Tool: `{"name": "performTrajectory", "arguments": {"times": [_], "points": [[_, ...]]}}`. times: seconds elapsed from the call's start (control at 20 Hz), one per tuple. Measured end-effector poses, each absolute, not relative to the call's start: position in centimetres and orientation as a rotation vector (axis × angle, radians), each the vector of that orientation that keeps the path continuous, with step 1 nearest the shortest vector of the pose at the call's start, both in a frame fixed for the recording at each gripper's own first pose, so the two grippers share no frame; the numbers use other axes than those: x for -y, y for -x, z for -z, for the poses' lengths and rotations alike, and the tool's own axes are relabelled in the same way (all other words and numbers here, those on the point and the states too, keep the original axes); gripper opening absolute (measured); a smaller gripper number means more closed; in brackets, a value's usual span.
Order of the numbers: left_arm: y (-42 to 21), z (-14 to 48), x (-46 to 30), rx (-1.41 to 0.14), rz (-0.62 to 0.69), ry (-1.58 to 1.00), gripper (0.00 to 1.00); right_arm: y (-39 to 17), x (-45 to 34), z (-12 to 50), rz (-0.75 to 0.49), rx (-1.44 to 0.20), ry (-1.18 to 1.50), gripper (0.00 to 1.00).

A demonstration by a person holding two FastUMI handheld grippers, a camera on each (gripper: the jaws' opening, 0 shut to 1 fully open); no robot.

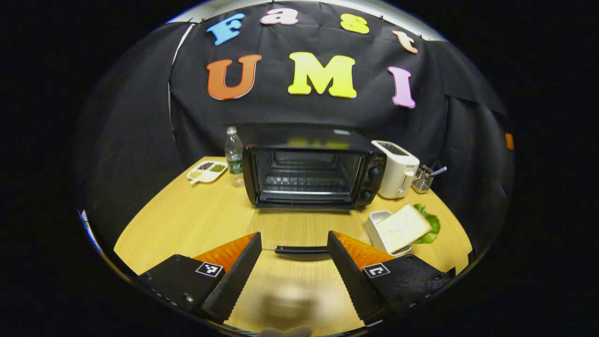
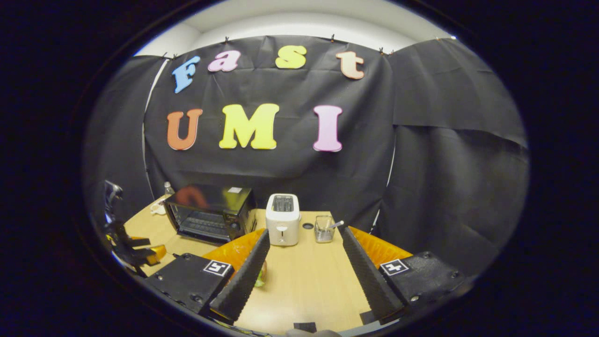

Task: Open the electric oven with the left hand, put the food in, and close the electric oven.

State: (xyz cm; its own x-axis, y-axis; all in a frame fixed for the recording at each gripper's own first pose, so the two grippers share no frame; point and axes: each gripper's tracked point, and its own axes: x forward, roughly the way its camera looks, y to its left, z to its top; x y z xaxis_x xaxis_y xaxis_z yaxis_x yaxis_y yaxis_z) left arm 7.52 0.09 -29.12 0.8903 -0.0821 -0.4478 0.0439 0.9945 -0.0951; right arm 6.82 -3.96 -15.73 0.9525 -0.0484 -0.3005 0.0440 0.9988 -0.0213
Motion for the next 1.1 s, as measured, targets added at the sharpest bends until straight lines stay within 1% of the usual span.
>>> {"name": "performTrajectory", "arguments": {"times": [0.05,0.15,0.2,0.25,0.3,0.35,0.4,0.65,0.7,0.75,0.8,0.9,0.95,1.0,1.05,1.1], "points": [[-7.1,27.1,-0.8,-0.423,0.07,0.073,0.93,-7.0,3.4,17.2,0.032,-0.333,0.014,1.0],[-6.2,23.1,-1.7,-0.348,0.079,0.05,0.93,-7.6,2.0,20.2,-0.006,-0.388,0.015,1.0],[-5.8,21.3,-2.1,-0.315,0.079,0.038,0.93,-8.0,1.2,22.0,-0.032,-0.42,0.014,0.92],[-5.2,19.5,-2.1,-0.284,0.086,0.031,0.93,-8.4,0.5,23.9,-0.057,-0.456,0.008,1.0],[-4.8,17.8,-2.2,-0.251,0.085,0.025,0.93,-8.9,-0.2,25.7,-0.086,-0.497,-0.013,0.92],[-4.3,16.5,-2.2,-0.227,0.084,0.027,0.93,-9.4,-1.0,27.4,-0.113,-0.533,-0.041,0.92],[-3.9,15.2,-2.2,-0.208,0.081,0.039,0.92,-10.1,-1.5,29.0,-0.135,-0.567,-0.069,1.0],[-3.3,10.4,-1.7,-0.131,0.059,0.041,0.92,-14.0,-4.3,35.7,-0.238,-0.708,-0.162,1.0],[-3.3,9.9,-1.8,-0.128,0.047,0.037,0.92,-15.0,-4.9,36.6,-0.259,-0.727,-0.18,0.92],[-3.5,9.6,-1.8,-0.132,0.034,0.03,0.92,-15.8,-5.6,37.3,-0.294,-0.752,-0.199,1.0],[-3.7,9.4,-1.7,-0.135,0.02,0.023,0.93,-16.4,-6.2,38.2,-0.32,-0.781,-0.221,1.0],[-4.0,9.0,-1.7,-0.143,-0.011,0.019,0.92,-17.8,-6.4,39.1,-0.345,-0.813,-0.268,0.97],[-4.3,9.1,-1.5,-0.152,-0.025,0.017,0.92,-18.4,-6.5,39.5,-0.358,-0.833,-0.282,0.84],[-4.4,9.3,-1.4,-0.162,-0.039,0.016,0.93,-18.8,-6.7,39.7,-0.376,-0.844,-0.303,0.84],[-4.6,9.3,-1.3,-0.168,-0.051,0.019,0.93,-19.2,-7.1,39.8,-0.401,-0.859,-0.322,0.95],[-4.8,9.4,-1.0,-0.175,-0.065,0.022,0.92,-19.3,-7.4,40.0,-0.427,-0.879,-0.336,0.8]]}}
